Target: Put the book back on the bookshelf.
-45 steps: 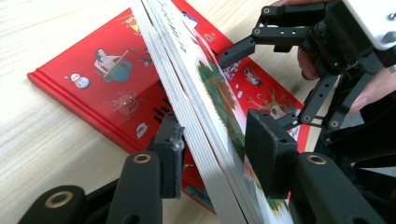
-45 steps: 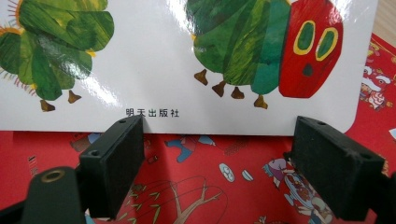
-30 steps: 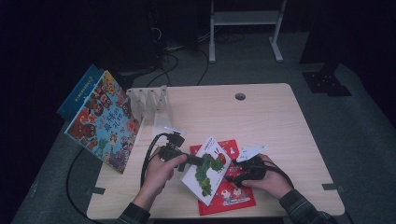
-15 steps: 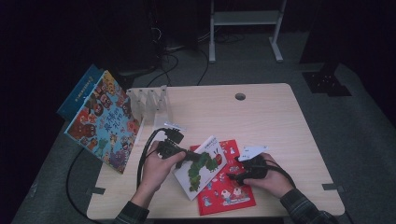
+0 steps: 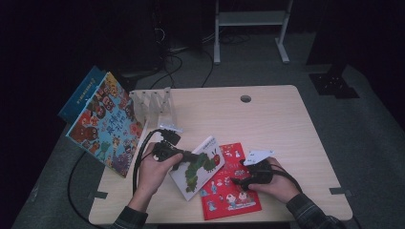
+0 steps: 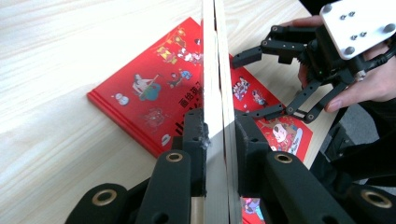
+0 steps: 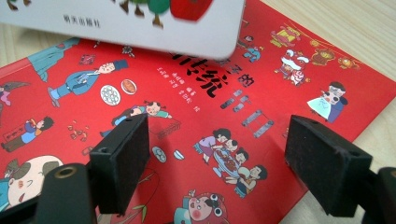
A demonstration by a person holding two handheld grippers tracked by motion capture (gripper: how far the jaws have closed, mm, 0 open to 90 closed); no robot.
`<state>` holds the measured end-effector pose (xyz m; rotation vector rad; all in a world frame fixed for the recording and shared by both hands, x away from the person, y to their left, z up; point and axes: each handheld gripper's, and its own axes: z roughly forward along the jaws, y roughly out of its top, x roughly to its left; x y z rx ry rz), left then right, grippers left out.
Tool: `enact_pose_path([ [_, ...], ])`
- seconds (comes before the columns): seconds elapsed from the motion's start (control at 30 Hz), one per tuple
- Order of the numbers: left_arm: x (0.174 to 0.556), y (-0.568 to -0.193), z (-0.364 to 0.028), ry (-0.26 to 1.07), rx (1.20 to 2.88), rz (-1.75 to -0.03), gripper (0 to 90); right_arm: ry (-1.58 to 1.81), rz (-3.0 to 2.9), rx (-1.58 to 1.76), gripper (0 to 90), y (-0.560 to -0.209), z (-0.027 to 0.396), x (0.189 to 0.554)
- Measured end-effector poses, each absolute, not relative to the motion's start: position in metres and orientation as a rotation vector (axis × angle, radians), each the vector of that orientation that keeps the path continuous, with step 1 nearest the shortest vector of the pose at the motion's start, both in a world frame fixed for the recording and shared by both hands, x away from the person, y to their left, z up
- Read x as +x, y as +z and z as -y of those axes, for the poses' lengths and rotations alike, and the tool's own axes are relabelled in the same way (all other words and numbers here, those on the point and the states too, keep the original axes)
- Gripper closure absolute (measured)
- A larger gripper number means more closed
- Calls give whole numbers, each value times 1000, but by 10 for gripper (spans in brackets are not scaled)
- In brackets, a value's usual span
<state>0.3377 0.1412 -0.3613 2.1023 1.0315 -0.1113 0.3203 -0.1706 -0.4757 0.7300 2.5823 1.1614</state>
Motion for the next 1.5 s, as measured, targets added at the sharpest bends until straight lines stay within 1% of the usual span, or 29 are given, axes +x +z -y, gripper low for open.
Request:
enact_pose_path([
  [0.4,336,-351,-166,-26,2100,-1027,769,1169,-2577,735,207,-476,171,320],
  [0.63,336,-350,-183,-8,2080,-1059,769,1170,-2576,733,206,-476,171,320],
  [1.2,341,-346,-223,92,2020,-1194,769,1172,-2573,733,204,-476,170,320],
  [1.5,346,-346,-244,165,1971,-1307,768,1171,-2572,733,203,-477,170,320],
])
